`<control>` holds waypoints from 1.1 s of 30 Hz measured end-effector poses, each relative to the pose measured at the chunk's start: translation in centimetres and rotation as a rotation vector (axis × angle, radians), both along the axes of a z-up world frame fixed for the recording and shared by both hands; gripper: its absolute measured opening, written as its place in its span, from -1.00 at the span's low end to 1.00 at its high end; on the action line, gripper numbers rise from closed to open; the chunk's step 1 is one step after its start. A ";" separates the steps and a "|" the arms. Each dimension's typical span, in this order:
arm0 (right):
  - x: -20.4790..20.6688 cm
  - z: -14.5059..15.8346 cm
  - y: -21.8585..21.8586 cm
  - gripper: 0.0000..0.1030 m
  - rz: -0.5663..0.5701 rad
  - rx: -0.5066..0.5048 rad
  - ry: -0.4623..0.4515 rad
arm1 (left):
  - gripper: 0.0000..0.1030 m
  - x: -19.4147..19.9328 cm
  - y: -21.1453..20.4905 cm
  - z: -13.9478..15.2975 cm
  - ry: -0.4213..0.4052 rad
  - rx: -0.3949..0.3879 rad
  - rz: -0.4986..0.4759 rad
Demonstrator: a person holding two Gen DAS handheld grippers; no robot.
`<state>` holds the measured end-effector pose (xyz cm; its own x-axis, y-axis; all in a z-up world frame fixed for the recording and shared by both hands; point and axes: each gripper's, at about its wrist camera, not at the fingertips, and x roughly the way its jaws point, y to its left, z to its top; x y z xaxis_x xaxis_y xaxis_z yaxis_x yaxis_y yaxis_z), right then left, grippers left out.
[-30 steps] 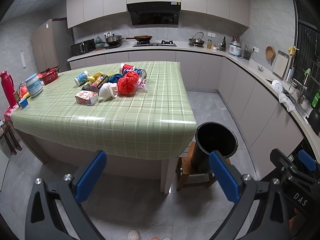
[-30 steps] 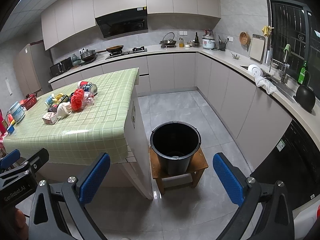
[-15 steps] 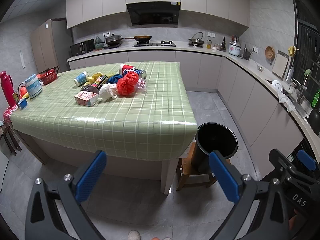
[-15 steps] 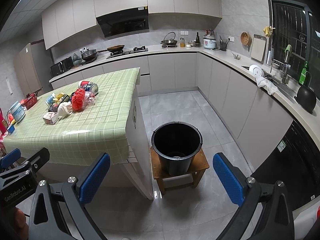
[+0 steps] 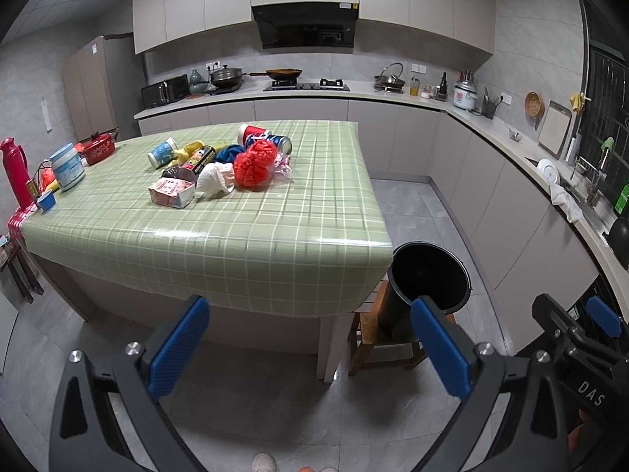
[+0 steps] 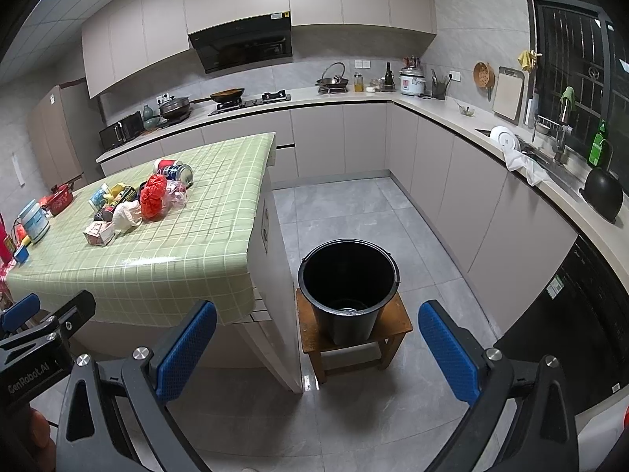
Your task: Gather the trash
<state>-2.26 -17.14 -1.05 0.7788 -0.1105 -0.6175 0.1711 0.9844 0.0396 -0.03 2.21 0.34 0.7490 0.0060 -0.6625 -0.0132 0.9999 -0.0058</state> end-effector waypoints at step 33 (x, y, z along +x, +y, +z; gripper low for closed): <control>1.2 -0.6 0.4 1.00 0.015 0.010 0.009 | 0.99 1.2 1.3 -0.5 0.016 0.019 0.042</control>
